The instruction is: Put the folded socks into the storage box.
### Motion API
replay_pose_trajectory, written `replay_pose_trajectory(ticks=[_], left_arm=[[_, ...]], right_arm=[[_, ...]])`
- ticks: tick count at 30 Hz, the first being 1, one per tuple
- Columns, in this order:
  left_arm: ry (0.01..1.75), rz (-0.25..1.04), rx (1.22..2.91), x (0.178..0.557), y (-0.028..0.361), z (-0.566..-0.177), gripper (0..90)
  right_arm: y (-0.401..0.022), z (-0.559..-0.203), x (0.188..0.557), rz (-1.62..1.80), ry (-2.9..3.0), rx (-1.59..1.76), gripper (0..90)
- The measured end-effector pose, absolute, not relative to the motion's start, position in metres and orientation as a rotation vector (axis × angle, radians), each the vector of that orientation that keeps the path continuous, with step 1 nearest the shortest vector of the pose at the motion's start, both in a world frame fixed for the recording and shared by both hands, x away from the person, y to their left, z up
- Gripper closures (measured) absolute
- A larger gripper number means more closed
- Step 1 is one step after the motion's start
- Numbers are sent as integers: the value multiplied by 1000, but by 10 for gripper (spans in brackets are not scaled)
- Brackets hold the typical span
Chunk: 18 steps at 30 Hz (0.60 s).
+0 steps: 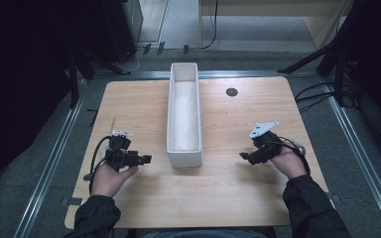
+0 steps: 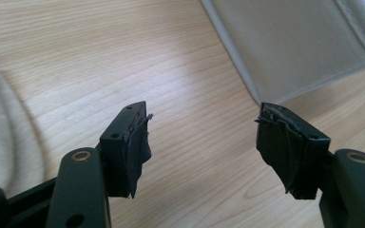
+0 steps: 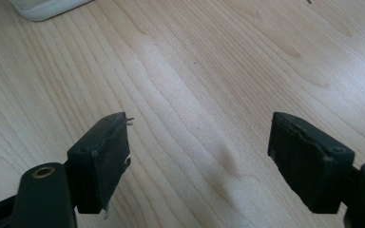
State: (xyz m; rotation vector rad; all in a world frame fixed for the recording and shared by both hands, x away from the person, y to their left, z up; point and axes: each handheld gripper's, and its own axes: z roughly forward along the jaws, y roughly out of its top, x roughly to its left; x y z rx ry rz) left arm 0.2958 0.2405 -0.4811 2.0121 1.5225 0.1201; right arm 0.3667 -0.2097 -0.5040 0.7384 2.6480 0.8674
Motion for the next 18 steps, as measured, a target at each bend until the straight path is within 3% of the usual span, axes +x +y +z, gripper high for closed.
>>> replay_pose_trajectory(ticks=[4, 18], left_arm=[[1611, 169, 1994, 298, 245, -479, 377], [1707, 122, 1983, 310, 262, -472, 361]], right_arm=[[-210, -504, 367, 864, 2650, 736, 219], [-206, -504, 368, 865, 2655, 724, 219]])
